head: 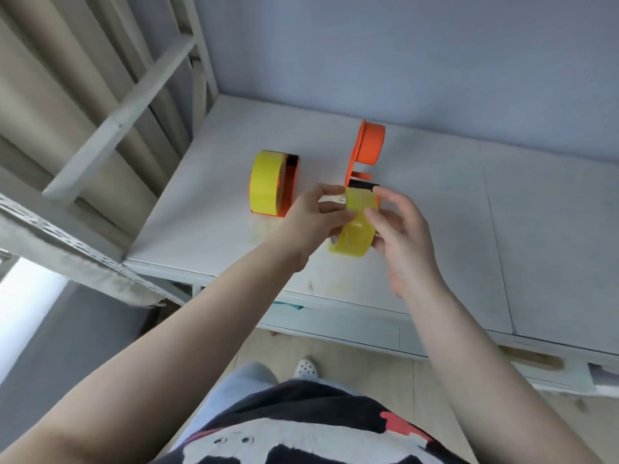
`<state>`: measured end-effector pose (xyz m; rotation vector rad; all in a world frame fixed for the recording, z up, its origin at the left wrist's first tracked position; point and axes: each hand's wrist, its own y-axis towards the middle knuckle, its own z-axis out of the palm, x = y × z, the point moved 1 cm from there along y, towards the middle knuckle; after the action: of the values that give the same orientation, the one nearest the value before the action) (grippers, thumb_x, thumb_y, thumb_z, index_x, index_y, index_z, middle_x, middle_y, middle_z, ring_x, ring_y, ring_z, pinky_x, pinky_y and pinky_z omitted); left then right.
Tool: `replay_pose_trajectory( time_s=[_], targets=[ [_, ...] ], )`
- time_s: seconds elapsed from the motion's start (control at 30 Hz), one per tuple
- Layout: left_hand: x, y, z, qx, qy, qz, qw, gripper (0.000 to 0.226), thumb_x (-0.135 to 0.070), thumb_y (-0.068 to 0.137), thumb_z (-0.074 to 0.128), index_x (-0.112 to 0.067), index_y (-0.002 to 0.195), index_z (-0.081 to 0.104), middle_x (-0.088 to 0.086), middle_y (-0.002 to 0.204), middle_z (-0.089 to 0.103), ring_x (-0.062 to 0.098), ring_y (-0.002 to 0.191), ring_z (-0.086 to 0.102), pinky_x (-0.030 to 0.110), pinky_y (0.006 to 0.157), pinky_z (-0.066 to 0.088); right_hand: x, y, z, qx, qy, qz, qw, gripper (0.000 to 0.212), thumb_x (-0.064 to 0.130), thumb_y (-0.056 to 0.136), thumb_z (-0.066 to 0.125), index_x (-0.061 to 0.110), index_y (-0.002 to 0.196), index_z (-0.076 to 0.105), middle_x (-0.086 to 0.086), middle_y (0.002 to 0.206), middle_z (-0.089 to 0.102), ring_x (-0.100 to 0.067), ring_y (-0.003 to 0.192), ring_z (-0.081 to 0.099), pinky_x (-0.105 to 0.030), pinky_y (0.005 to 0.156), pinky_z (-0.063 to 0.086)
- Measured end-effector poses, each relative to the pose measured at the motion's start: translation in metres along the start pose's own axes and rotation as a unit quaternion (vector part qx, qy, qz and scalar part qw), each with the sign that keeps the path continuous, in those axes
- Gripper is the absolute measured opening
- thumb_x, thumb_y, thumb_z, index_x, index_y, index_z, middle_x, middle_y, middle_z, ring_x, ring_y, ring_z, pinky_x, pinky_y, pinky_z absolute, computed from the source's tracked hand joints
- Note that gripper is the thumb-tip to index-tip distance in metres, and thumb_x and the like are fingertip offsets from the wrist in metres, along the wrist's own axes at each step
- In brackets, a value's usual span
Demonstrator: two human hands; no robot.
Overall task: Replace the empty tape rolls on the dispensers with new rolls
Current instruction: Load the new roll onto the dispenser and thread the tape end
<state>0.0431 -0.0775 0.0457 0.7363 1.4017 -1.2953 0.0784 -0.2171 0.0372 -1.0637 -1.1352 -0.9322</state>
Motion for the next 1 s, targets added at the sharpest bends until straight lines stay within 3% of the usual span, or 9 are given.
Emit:
replay_pose_trajectory(
  time_s=[0.07, 0.2, 0.3, 0.4, 0.5, 0.57, 0.67, 0.77, 1.0],
  targets=[
    [-0.003, 0.011, 0.008, 0.008, 0.004, 0.006, 1.000, 0.037, 0.002, 0.085, 0.064, -0.003, 0.120, 0.054, 0.020, 0.102, 0.066, 0.030, 0.089, 0.063, 0.048, 0.092, 0.052, 0.006, 0.007, -0.009, 0.012, 0.004, -0.002, 1.000, 0.031, 0.002, 0.087, 0.062, 0.022, 0.111, 0.063, -0.010, 0.103, 0.072, -0.023, 0.089, 0.069, -0.042, 0.080, 0.057],
    [-0.011, 0.037, 0.022, 0.019, 0.030, 0.007, 0.999, 0.035, -0.002, 0.086, 0.064, 0.001, 0.120, 0.057, 0.025, 0.117, 0.061, 0.031, 0.100, 0.066, 0.037, 0.090, 0.056, 0.016, 0.027, -0.032, -0.043, 0.032, 0.025, 0.998, 0.034, 0.000, 0.085, 0.064, 0.015, 0.114, 0.066, -0.010, 0.094, 0.071, -0.015, 0.073, 0.070, -0.027, 0.067, 0.058],
    [-0.025, 0.070, 0.026, -0.049, 0.059, 0.017, 0.997, 0.049, -0.019, 0.086, 0.067, -0.007, 0.130, 0.049, 0.011, 0.122, 0.054, 0.027, 0.111, 0.060, 0.042, 0.098, 0.051, 0.021, 0.048, -0.046, -0.086, 0.057, 0.061, 0.993, 0.033, 0.001, 0.084, 0.064, 0.010, 0.117, 0.066, -0.008, 0.093, 0.071, -0.011, 0.068, 0.071, -0.024, 0.065, 0.057],
    [-0.044, 0.104, 0.032, -0.098, 0.078, 0.015, 0.992, 0.055, -0.033, 0.091, 0.059, -0.009, 0.138, 0.041, 0.008, 0.129, 0.052, 0.024, 0.116, 0.053, 0.037, 0.102, 0.043, 0.025, 0.066, -0.050, -0.118, 0.098, 0.091, 0.984, 0.032, 0.001, 0.085, 0.064, 0.005, 0.117, 0.064, -0.007, 0.091, 0.070, -0.008, 0.064, 0.070, -0.021, 0.060, 0.058],
    [-0.050, 0.134, 0.037, -0.096, 0.114, -0.011, 0.989, 0.052, -0.037, 0.095, 0.051, 0.000, 0.131, 0.048, 0.014, 0.107, 0.062, 0.024, 0.094, 0.060, 0.033, 0.080, 0.050, 0.028, 0.082, -0.048, -0.132, 0.129, 0.105, 0.977, 0.032, 0.001, 0.086, 0.064, 0.002, 0.117, 0.064, -0.008, 0.089, 0.068, -0.010, 0.064, 0.068, -0.021, 0.055, 0.057],
    [-0.046, 0.138, 0.038, -0.088, 0.141, -0.014, 0.986, 0.040, -0.036, 0.096, 0.049, -0.001, 0.114, 0.057, 0.004, 0.079, 0.054, 0.019, 0.067, 0.049, 0.026, 0.055, 0.038, 0.030, 0.092, -0.045, -0.140, 0.145, 0.109, 0.973, 0.031, 0.000, 0.085, 0.064, 0.001, 0.116, 0.064, -0.009, 0.088, 0.068, -0.012, 0.066, 0.068, -0.022, 0.056, 0.058],
    [-0.029, 0.134, 0.034, -0.070, 0.160, 0.023, 0.984, 0.026, -0.030, 0.097, 0.048, -0.011, 0.102, 0.064, 0.000, 0.072, 0.052, 0.017, 0.069, 0.047, 0.027, 0.068, 0.039, 0.031, 0.104, -0.040, -0.153, 0.149, 0.113, 0.970, 0.025, 0.001, 0.084, 0.066, 0.003, 0.109, 0.066, -0.009, 0.087, 0.069, -0.015, 0.071, 0.068, -0.027, 0.065, 0.060],
    [-0.011, 0.125, 0.027, -0.033, 0.155, 0.074, 0.985, 0.020, -0.027, 0.093, 0.049, -0.017, 0.080, 0.059, 0.007, 0.076, 0.052, 0.020, 0.073, 0.047, 0.034, 0.074, 0.041, 0.034, 0.110, -0.034, -0.156, 0.149, 0.111, 0.970, 0.010, 0.002, 0.082, 0.069, 0.007, 0.090, 0.067, -0.010, 0.086, 0.069, -0.016, 0.069, 0.069, -0.029, 0.066, 0.060],
    [0.017, 0.104, 0.009, 0.093, 0.169, 0.120, 0.974, 0.040, -0.033, 0.088, 0.047, 0.007, 0.082, 0.047, 0.006, 0.070, 0.037, 0.017, 0.067, 0.032, 0.032, 0.068, 0.026, 0.038, 0.115, -0.026, -0.146, 0.106, 0.091, 0.979, 0.006, 0.006, 0.085, 0.068, 0.010, 0.081, 0.065, -0.006, 0.080, 0.068, -0.009, 0.059, 0.067, -0.023, 0.057, 0.057]
  ],
)
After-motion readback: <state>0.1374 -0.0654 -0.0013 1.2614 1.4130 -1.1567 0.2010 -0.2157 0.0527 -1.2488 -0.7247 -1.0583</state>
